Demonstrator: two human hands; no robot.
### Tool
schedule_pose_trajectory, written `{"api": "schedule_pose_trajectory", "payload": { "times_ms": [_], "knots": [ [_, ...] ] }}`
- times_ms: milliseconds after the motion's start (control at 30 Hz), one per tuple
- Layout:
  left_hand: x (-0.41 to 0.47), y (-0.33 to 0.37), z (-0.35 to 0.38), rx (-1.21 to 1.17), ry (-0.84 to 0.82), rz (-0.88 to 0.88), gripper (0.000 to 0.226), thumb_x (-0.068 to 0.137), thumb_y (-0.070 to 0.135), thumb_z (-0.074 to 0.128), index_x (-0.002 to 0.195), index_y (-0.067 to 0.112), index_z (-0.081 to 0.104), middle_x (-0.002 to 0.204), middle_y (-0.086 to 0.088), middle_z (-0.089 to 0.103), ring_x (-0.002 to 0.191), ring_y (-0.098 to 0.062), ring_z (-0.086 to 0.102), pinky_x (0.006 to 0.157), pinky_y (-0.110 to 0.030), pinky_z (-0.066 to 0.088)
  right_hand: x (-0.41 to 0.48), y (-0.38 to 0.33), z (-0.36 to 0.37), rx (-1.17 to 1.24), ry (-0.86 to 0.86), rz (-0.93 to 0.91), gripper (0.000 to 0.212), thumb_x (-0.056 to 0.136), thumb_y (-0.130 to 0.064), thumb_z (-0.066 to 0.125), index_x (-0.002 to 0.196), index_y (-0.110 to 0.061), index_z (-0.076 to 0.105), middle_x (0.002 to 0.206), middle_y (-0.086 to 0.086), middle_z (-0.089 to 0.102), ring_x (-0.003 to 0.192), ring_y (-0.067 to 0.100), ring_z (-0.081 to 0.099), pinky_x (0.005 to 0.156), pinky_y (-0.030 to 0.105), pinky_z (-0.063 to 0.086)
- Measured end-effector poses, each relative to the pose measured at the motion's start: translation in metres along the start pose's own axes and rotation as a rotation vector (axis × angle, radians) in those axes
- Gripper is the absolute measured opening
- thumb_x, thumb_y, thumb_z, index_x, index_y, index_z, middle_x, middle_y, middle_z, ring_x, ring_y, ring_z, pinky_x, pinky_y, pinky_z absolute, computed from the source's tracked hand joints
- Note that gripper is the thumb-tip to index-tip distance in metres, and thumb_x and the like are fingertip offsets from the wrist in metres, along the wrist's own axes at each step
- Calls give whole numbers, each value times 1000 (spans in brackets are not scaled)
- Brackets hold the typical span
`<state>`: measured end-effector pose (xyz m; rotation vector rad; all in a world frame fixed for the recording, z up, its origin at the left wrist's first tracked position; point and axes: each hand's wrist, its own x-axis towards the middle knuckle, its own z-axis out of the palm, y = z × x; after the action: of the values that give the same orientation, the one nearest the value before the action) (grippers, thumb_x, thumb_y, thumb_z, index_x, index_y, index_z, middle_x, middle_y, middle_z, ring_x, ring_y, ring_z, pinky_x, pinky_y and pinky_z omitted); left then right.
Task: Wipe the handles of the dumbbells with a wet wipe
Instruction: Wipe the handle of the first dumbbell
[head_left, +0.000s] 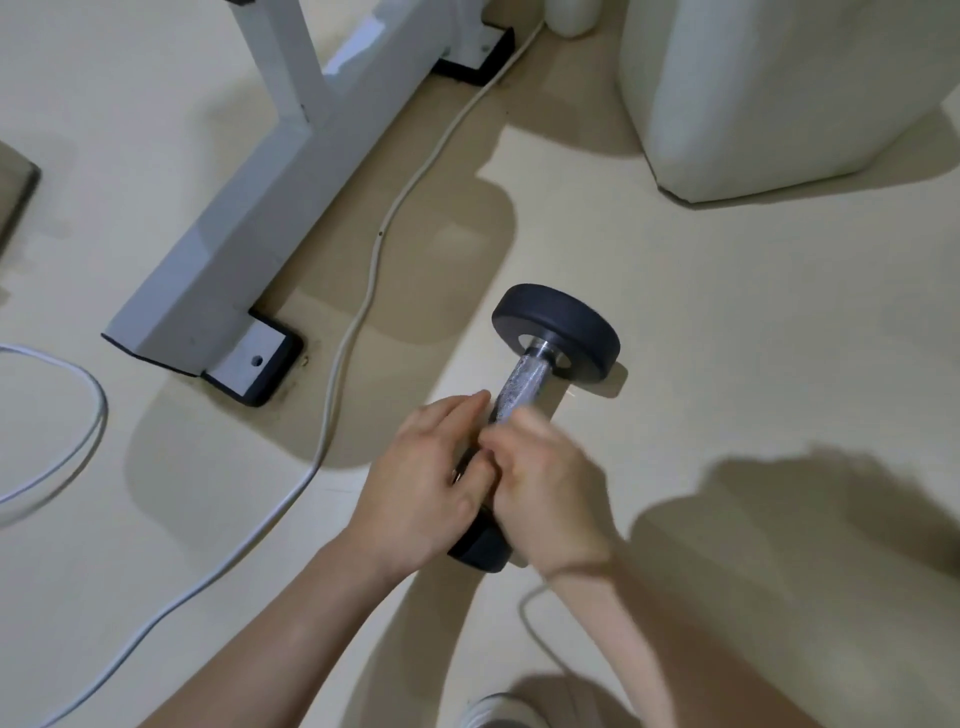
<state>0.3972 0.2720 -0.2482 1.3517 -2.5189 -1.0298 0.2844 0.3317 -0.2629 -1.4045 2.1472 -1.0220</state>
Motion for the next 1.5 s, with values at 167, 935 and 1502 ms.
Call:
{"api": "schedule_pose_trajectory", "payload": {
  "times_ms": [167,935,1502],
  "knots": [
    [7,-4,-10,-68,-41,-19,49,80,43,34,116,24,62,110,12,64,105,-9,50,86,-12,34,30,21,2,-15,144,44,17,77,-11,60,73,-25,68,77,-4,58,66,10,50,62,-1,37],
    [-18,37,4,413,-55,268,28,64,40,74,80,24,57,74,8,54,60,-21,54,38,-27,42,80,22,-16,118,-195,136,21,81,-16,69,75,-36,70,90,-8,62,79,10,60,73,25,50],
    [-27,55,44,330,127,211,59,66,50,41,112,22,65,83,9,60,68,-15,56,37,-20,40,67,27,-64,-267,-705,-65,14,76,-14,67,70,-25,73,76,-6,68,76,12,61,71,24,47]
  ]
}}
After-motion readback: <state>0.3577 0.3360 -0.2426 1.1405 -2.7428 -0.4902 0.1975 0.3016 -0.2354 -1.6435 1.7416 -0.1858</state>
